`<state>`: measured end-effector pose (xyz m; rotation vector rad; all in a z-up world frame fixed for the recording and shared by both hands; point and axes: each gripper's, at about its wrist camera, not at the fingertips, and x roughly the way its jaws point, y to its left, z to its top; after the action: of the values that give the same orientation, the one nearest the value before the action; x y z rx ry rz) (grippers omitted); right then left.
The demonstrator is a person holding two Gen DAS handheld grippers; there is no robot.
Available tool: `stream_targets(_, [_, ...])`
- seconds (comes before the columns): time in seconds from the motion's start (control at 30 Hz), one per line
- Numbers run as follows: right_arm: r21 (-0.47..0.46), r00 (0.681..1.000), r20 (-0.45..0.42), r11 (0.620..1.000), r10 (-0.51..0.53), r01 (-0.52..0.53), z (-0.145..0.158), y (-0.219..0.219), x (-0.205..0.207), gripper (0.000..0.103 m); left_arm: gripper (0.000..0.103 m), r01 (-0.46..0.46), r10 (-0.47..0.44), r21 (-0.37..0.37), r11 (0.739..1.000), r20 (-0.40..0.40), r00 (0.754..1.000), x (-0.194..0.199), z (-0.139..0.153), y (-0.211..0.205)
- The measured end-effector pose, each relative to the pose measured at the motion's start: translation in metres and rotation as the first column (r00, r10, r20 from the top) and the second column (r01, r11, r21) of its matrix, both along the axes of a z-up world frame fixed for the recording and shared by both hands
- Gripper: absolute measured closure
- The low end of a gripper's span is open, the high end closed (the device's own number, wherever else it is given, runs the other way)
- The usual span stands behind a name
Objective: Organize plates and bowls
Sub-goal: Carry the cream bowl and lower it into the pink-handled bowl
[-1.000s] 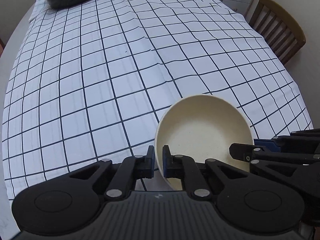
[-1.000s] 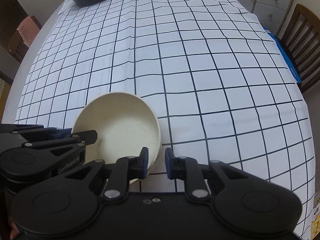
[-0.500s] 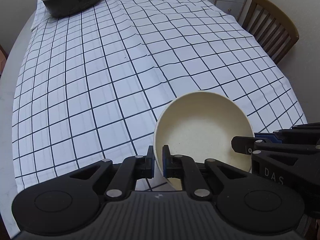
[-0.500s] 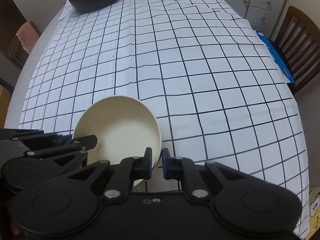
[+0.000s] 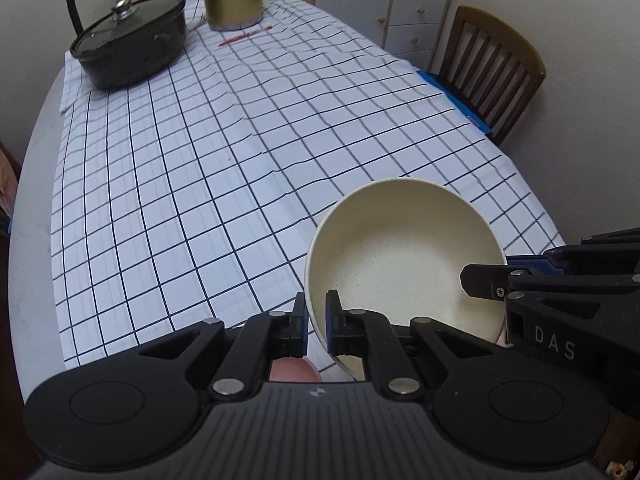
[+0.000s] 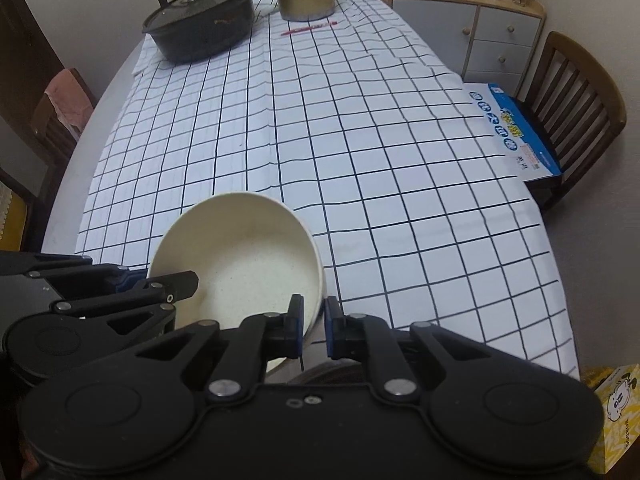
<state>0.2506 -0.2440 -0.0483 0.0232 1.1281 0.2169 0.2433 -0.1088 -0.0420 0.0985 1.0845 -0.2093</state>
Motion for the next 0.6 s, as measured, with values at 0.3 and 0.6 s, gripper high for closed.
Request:
stream_targets(0.3, [0.008,0.998,0.030,0.998,-0.059,0.058,0.031,-0.020,-0.041,0.092,0.096,0.094,-0.094,0.001,0.996,0.034,0.995,-0.037,0.030,-0.020])
stream_targets(0.6, [0.006,0.991,0.051,0.993,-0.120,0.120,0.042,-0.043,-0.083,0.092,0.095,0.176,-0.175,-0.004,0.984,0.042,0.984,-0.071,0.036,-0.043])
